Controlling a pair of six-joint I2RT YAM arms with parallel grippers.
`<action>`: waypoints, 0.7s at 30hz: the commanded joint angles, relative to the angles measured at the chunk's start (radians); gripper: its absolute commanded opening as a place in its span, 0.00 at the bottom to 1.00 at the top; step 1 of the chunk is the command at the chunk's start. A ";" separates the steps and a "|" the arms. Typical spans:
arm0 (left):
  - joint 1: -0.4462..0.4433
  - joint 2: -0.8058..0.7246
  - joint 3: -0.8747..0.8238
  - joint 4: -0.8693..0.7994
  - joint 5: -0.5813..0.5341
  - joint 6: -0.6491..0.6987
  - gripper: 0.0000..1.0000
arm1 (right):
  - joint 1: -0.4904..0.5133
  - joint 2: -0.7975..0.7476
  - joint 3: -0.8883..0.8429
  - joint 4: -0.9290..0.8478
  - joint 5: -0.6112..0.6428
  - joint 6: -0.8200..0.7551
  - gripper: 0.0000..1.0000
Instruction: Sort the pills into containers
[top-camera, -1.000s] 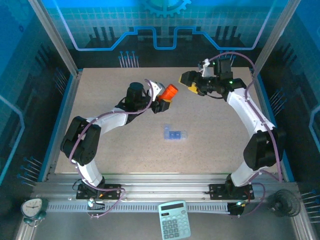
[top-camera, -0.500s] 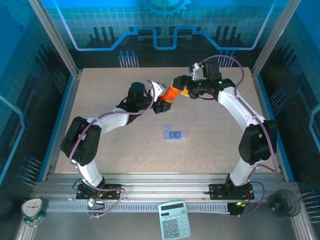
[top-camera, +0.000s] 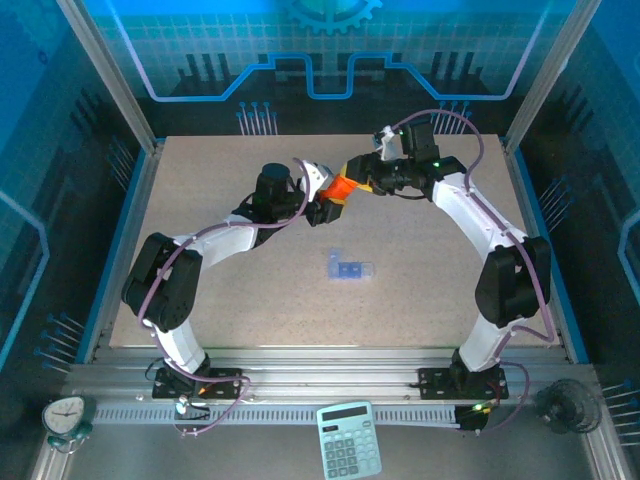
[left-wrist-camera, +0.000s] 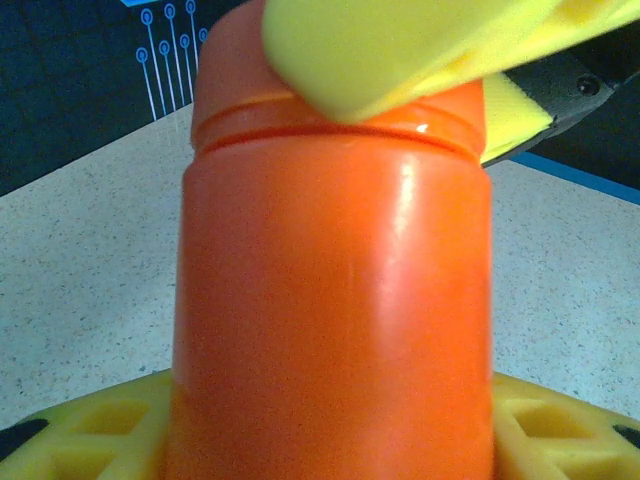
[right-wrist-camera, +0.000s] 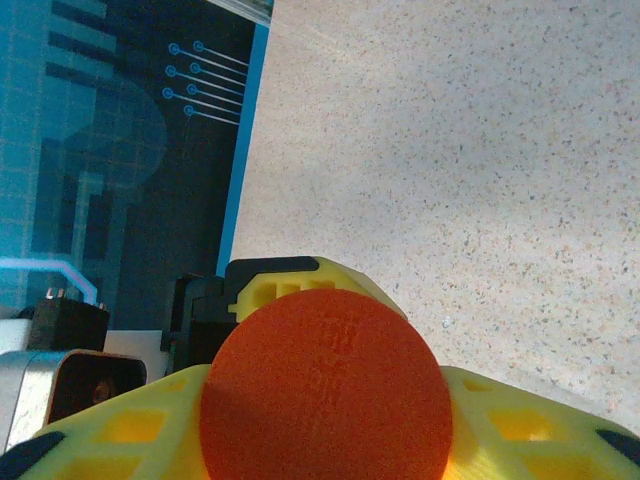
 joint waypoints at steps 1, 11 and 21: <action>-0.004 -0.017 0.049 0.027 0.058 -0.045 0.20 | 0.004 -0.010 0.006 0.045 -0.048 -0.169 0.46; -0.004 -0.039 0.058 0.045 0.120 -0.118 0.15 | -0.066 -0.105 -0.167 0.296 -0.214 -0.290 0.76; -0.004 -0.038 0.063 -0.017 0.075 -0.032 0.15 | -0.106 -0.186 -0.294 0.550 -0.086 0.174 0.83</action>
